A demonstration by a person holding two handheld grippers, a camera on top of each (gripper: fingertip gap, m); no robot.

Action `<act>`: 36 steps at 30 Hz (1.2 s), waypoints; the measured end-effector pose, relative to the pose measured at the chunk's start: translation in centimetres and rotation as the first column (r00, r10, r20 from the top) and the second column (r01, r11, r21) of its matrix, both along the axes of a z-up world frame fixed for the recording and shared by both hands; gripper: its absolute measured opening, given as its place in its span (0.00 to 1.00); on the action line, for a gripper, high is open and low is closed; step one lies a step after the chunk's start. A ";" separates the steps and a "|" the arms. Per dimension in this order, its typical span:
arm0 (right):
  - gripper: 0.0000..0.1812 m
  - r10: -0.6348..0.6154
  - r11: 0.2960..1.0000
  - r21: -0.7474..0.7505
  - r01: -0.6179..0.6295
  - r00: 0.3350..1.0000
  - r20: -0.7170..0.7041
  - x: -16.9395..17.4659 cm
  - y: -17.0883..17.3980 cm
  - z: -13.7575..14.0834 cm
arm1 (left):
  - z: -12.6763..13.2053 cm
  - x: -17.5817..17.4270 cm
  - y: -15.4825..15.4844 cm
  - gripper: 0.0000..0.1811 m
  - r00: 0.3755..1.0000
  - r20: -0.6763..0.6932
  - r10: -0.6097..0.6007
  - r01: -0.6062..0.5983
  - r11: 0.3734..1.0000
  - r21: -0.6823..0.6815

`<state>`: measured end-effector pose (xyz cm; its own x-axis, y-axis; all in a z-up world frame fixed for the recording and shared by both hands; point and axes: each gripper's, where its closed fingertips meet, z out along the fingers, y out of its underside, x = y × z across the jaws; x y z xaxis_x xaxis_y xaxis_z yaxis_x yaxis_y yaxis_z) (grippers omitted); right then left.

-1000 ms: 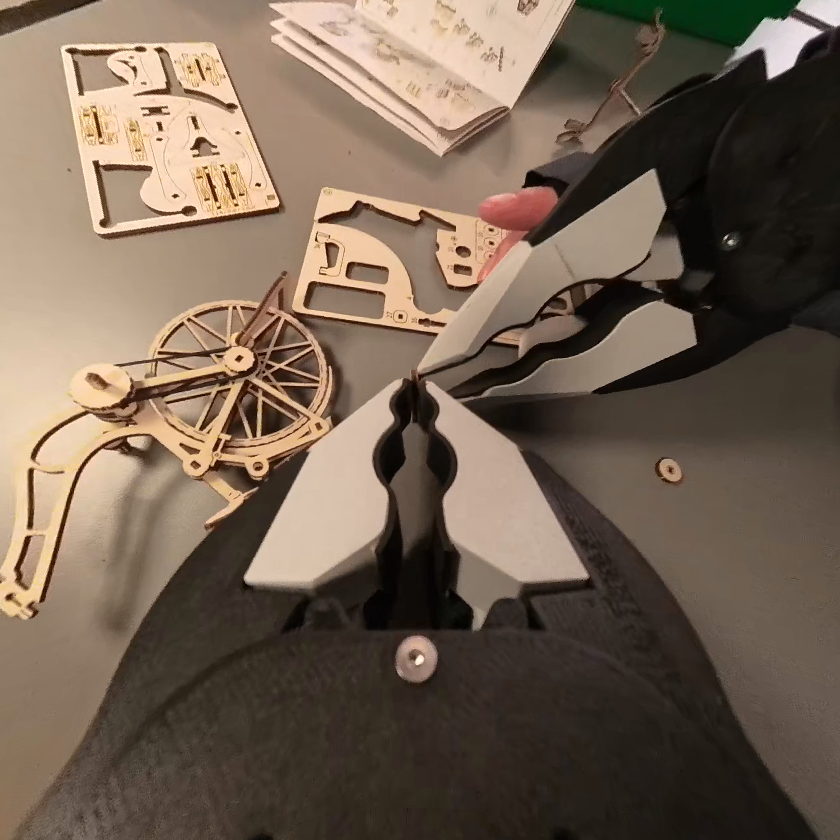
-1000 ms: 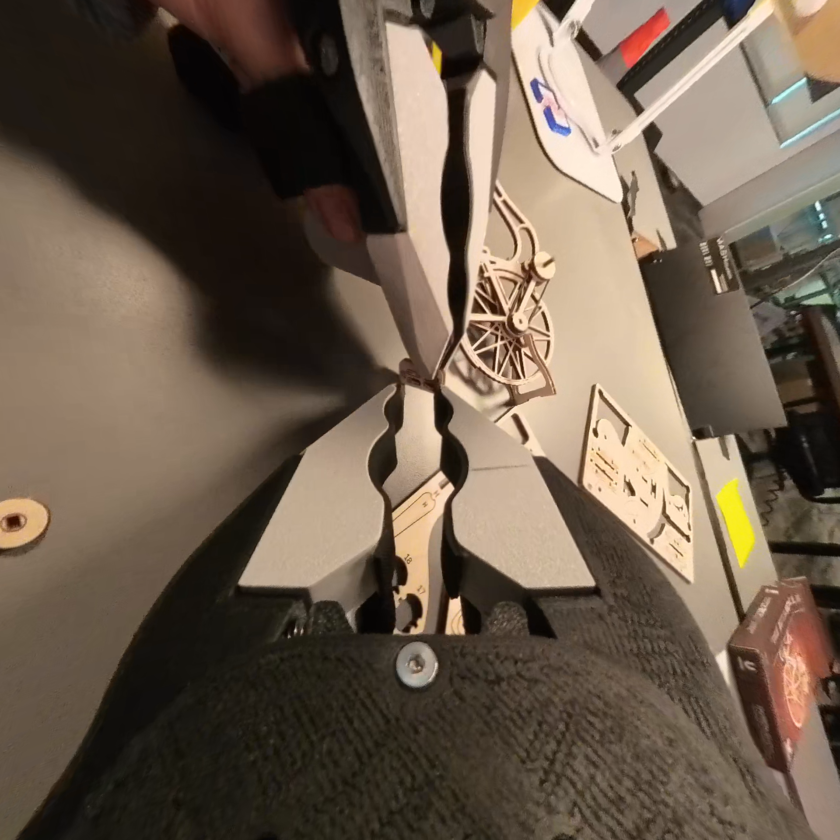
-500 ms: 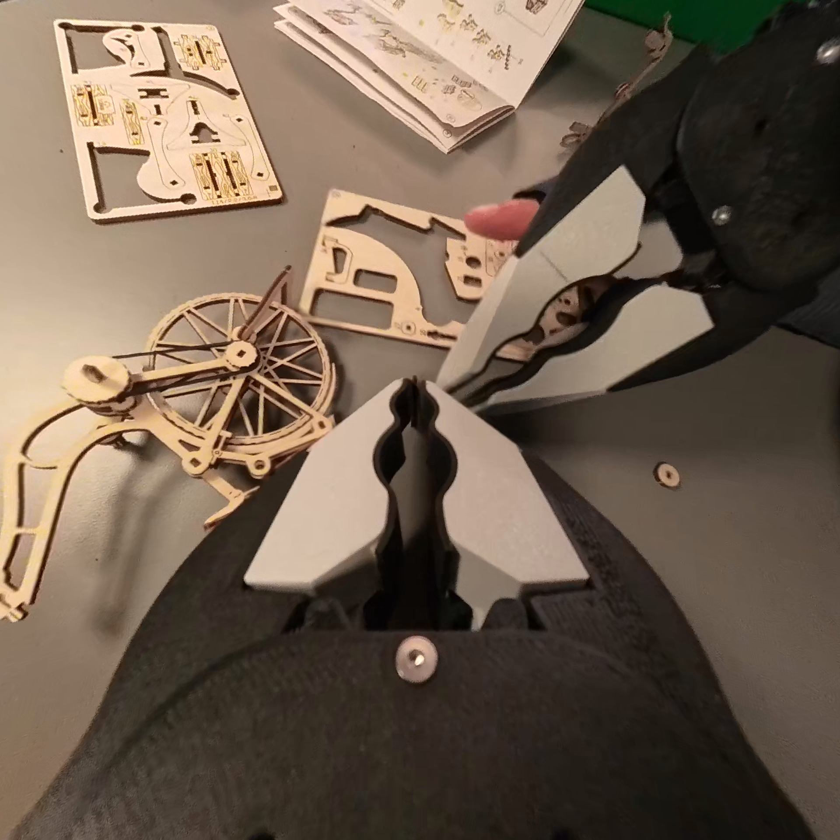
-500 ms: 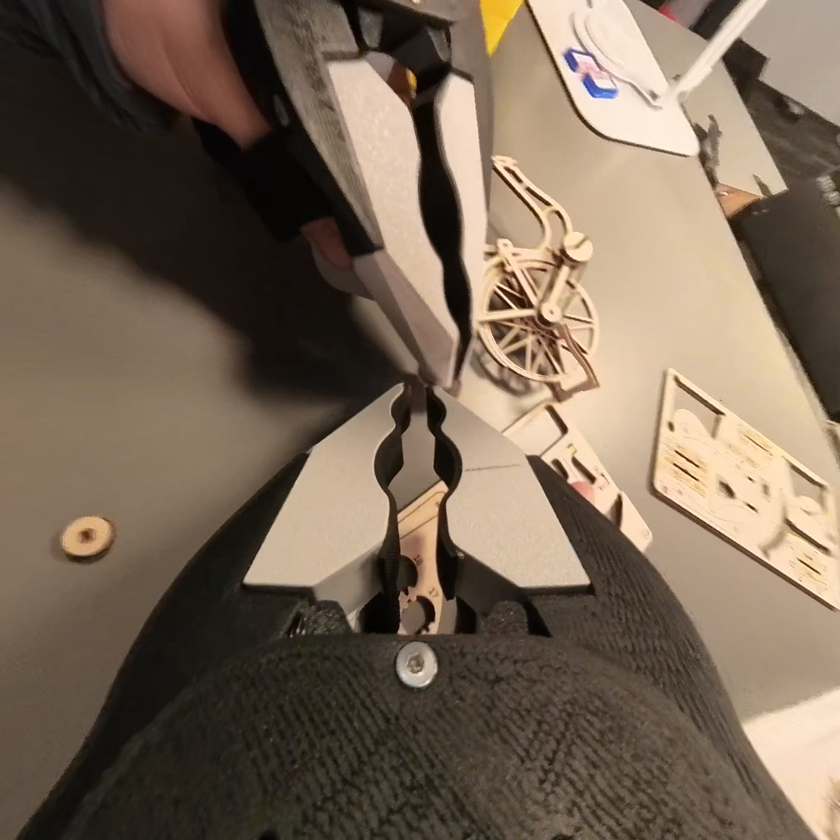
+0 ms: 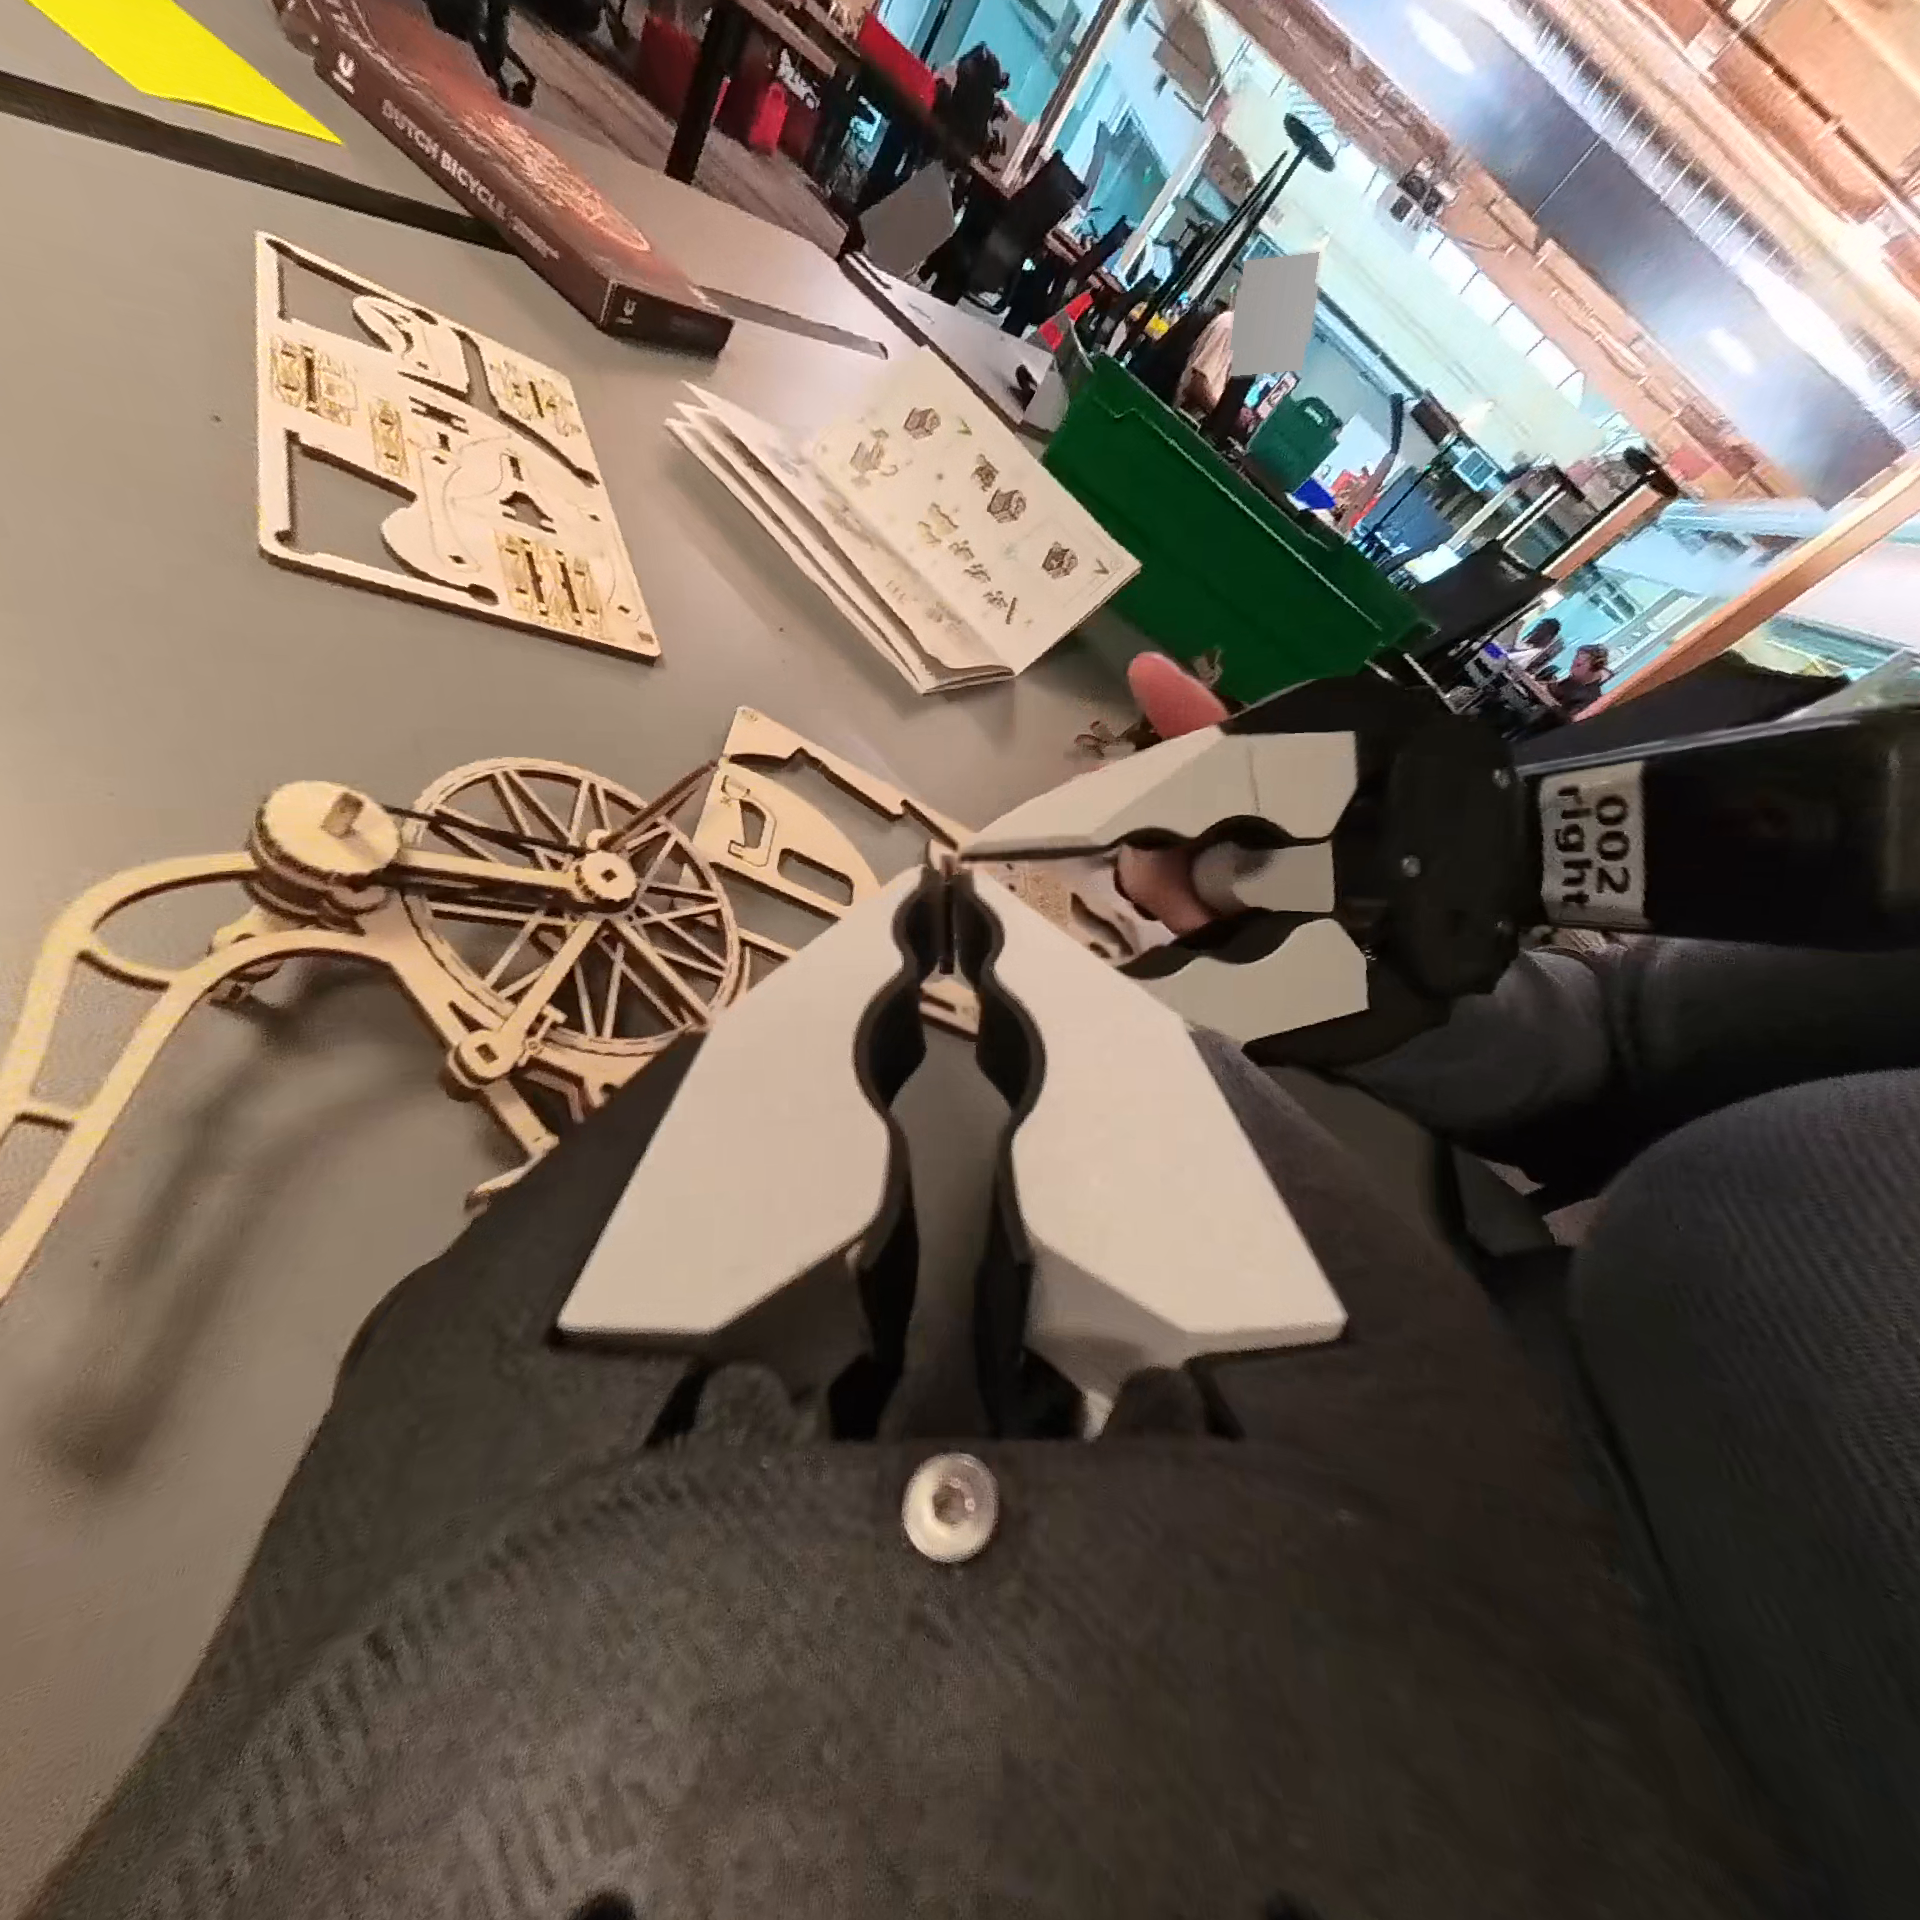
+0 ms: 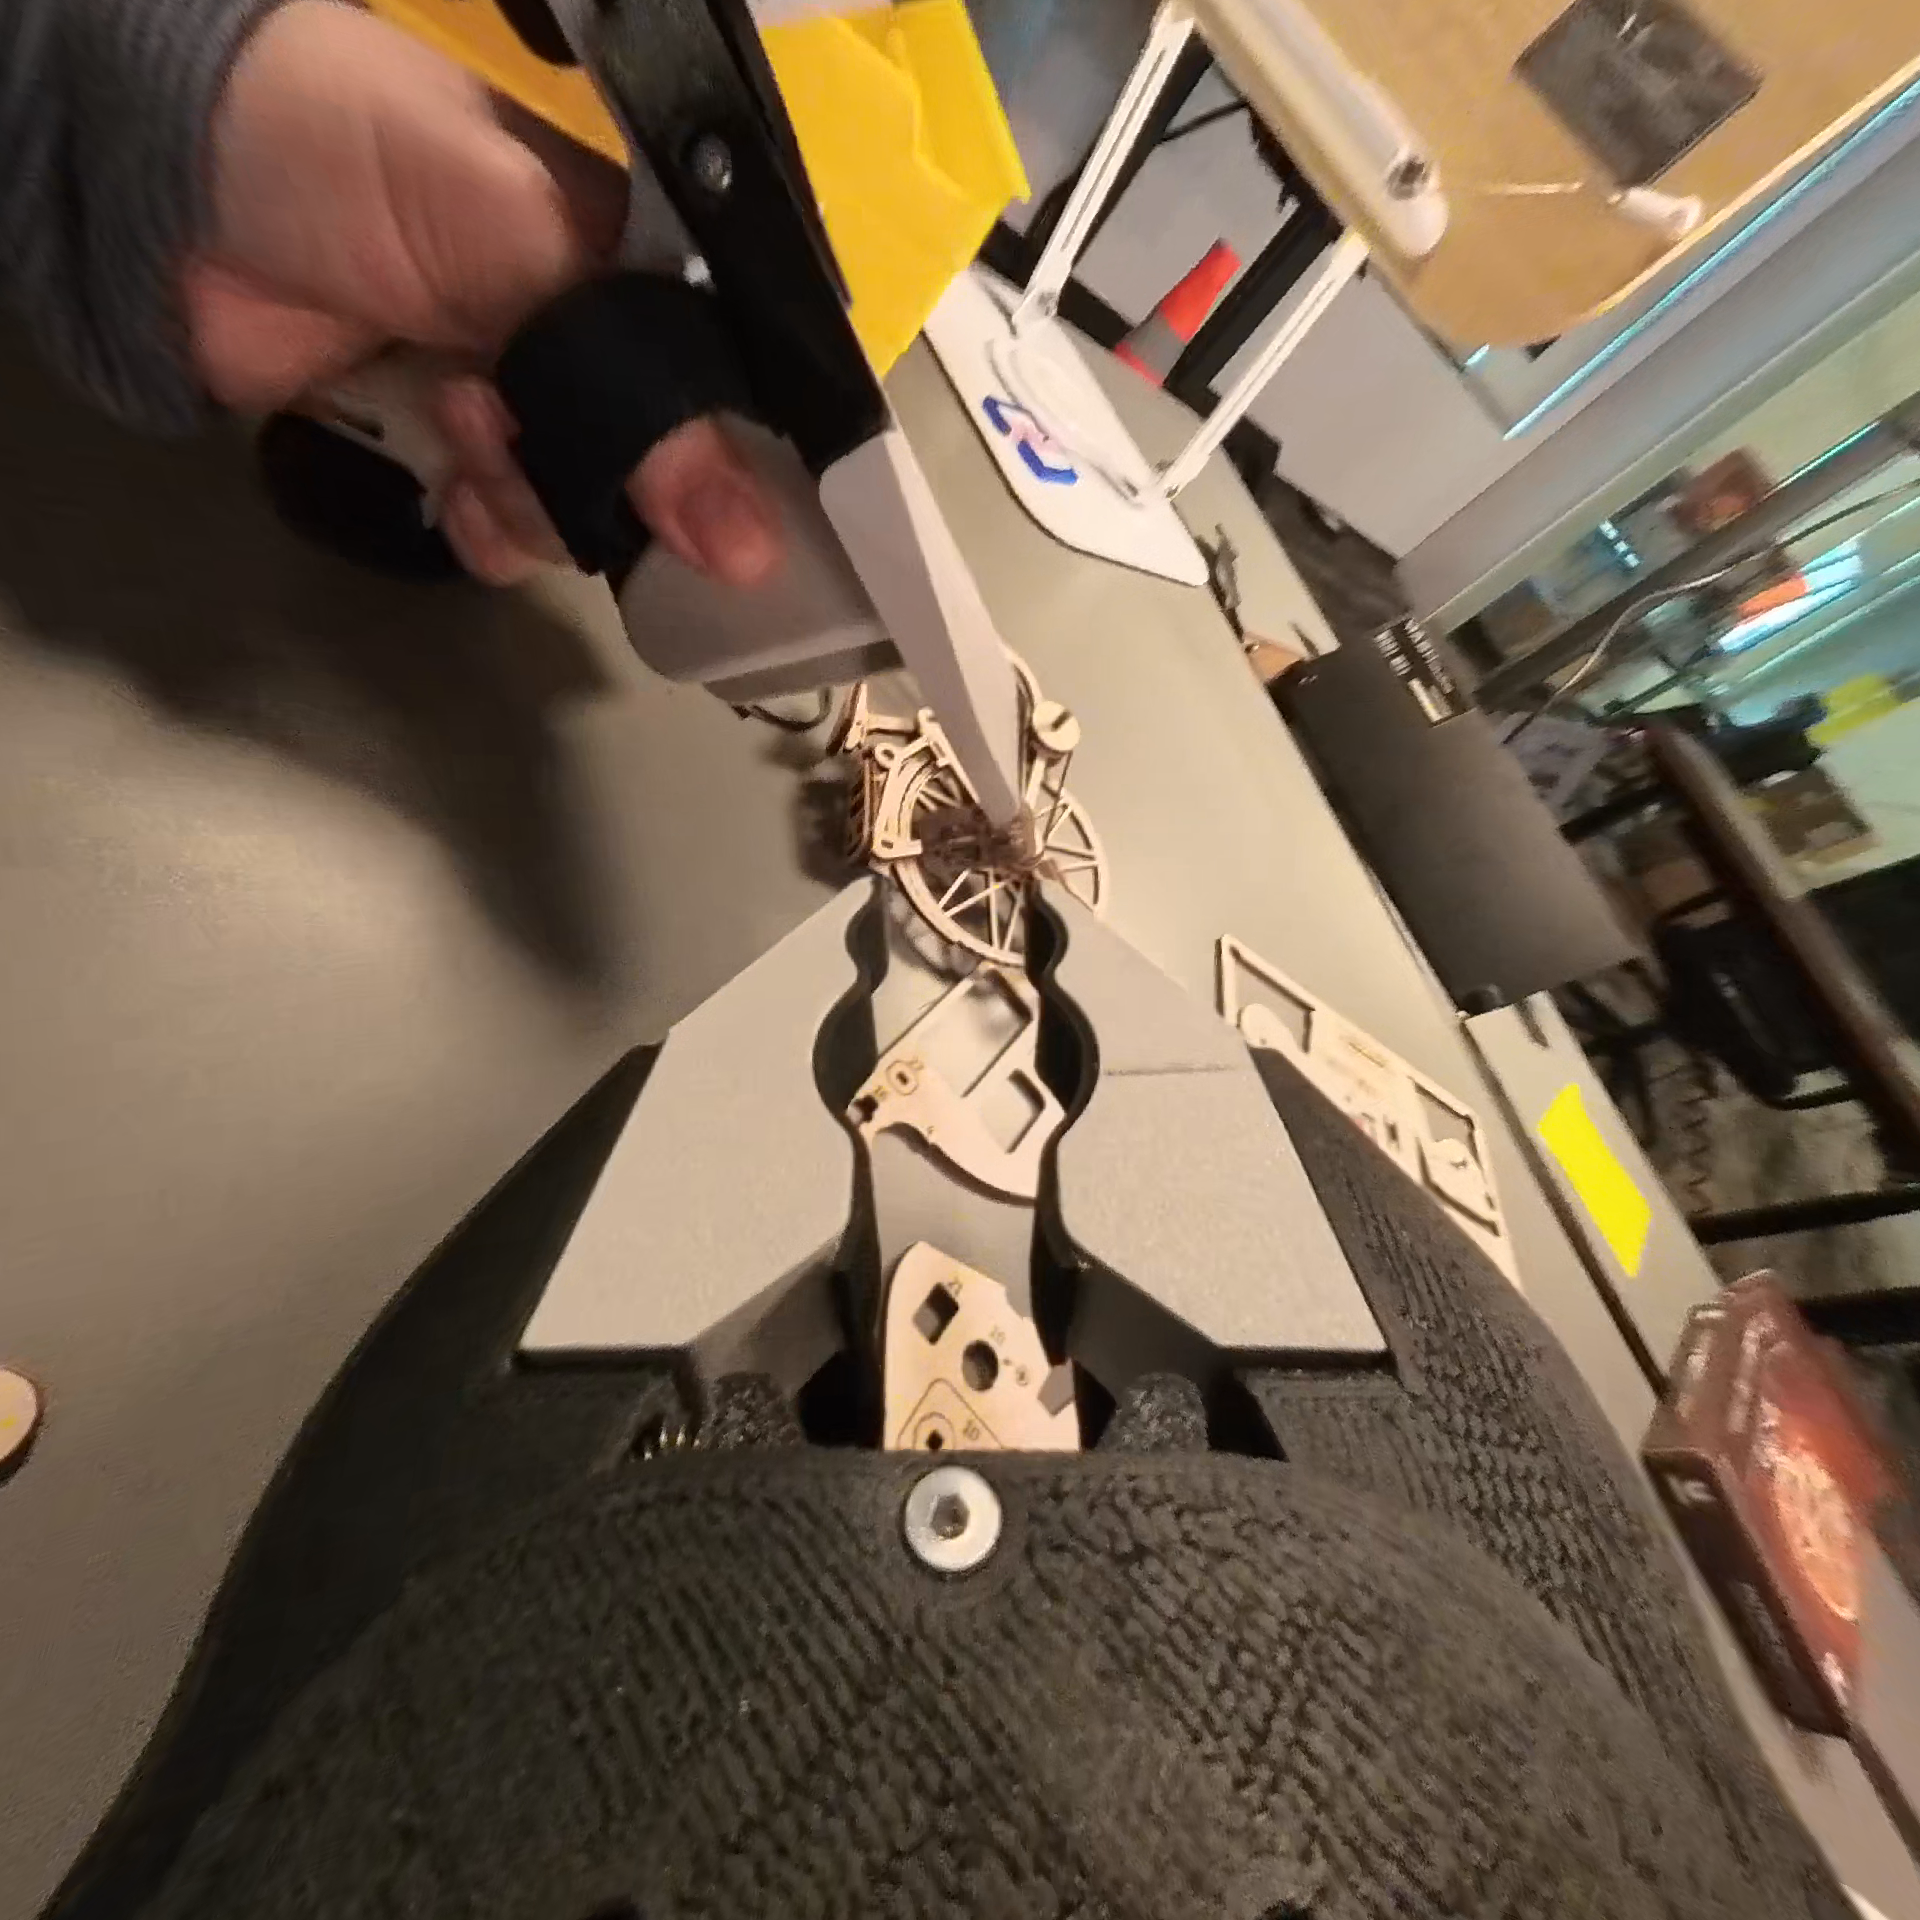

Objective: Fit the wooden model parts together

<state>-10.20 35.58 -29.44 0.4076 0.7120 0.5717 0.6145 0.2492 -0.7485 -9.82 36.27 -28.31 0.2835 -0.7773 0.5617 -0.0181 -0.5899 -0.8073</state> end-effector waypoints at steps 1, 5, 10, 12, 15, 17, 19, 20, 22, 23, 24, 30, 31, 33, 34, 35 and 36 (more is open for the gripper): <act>0.13 -0.001 1.000 0.018 0.001 1.000 -0.007 0.0 0.0 0.3 | 0.0 0.2 -0.2 0.01 1.000 0.001 -0.009 0.009 1.000 -0.002; 0.13 0.003 0.999 0.054 -0.003 1.000 -0.004 0.0 0.0 0.7 | -0.1 0.6 -0.6 0.01 1.000 0.001 -0.032 0.032 0.999 -0.008; 0.11 0.000 0.996 0.092 -0.002 1.000 0.025 0.0 0.0 0.7 | 0.1 0.4 -0.4 0.01 0.999 0.038 -0.023 0.025 0.999 -0.048; 0.11 -0.002 0.994 0.113 -0.002 0.999 0.036 0.0 0.0 0.7 | 0.1 0.4 -0.4 0.01 0.998 0.051 -0.028 0.031 0.997 -0.065; 0.11 0.000 0.992 0.130 -0.007 0.999 0.053 -0.1 0.0 0.7 | 0.2 0.5 -0.6 0.01 0.997 0.068 -0.041 0.047 0.995 -0.093; 0.11 0.002 0.990 0.137 -0.011 0.998 0.069 -0.2 0.0 0.6 | 0.2 0.5 -0.6 0.01 0.996 0.080 -0.047 0.056 0.992 -0.110; 0.11 0.004 0.989 0.144 -0.015 0.997 0.077 -0.2 0.0 0.5 | 0.2 0.5 -0.7 0.01 0.994 0.093 -0.052 0.064 0.989 -0.133; 0.10 0.002 0.989 0.148 -0.015 0.997 0.082 -0.1 0.0 0.5 | 0.2 0.5 -0.7 0.01 0.994 0.099 -0.055 0.068 0.987 -0.143; 0.10 0.004 0.986 0.163 -0.018 0.996 0.088 -0.1 -0.1 0.6 | 0.3 0.5 -0.8 0.01 0.992 0.110 -0.059 0.076 0.985 -0.158; 0.10 0.002 0.986 0.168 -0.018 0.996 0.093 -0.1 -0.1 0.6 | 0.3 0.5 -0.8 0.01 0.992 0.111 -0.060 0.078 0.983 -0.164; 0.10 0.001 0.985 0.170 -0.018 0.995 0.097 -0.1 -0.1 0.6 | 0.2 0.5 -0.8 0.01 0.992 0.112 -0.061 0.079 0.983 -0.168; 0.10 -0.013 0.978 0.208 -0.016 0.990 0.141 -0.1 0.0 0.4 | 0.0 0.5 -0.7 0.01 0.994 0.097 -0.057 0.073 0.982 -0.174; 0.10 -0.016 0.977 0.212 -0.017 0.988 0.151 0.0 0.0 0.3 | -0.1 0.5 -0.7 0.01 0.994 0.092 -0.056 0.072 0.982 -0.172; 0.10 -0.019 0.975 0.223 -0.019 0.986 0.165 0.0 -0.1 0.3 | -0.1 0.6 -0.7 0.01 0.994 0.090 -0.057 0.072 0.983 -0.171; 0.10 -0.022 0.972 0.232 -0.019 0.985 0.172 0.0 -0.1 0.3 | -0.1 0.5 -0.7 0.01 0.995 0.089 -0.055 0.070 0.983 -0.171; 0.10 -0.026 0.970 0.242 -0.019 0.983 0.182 0.0 -0.1 0.2 | -0.2 0.6 -0.7 0.01 0.995 0.084 -0.054 0.067 0.983 -0.171; 0.10 -0.028 0.968 0.250 -0.020 0.981 0.190 0.0 0.0 0.2 | -0.2 0.6 -0.7 0.01 0.995 0.081 -0.053 0.067 0.983 -0.170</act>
<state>-10.20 35.53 -29.27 0.2764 0.5354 0.7981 0.7408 0.4103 -0.5318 -9.26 35.57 -28.52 0.1905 -0.6810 0.7071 -0.0002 -0.7203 -0.6937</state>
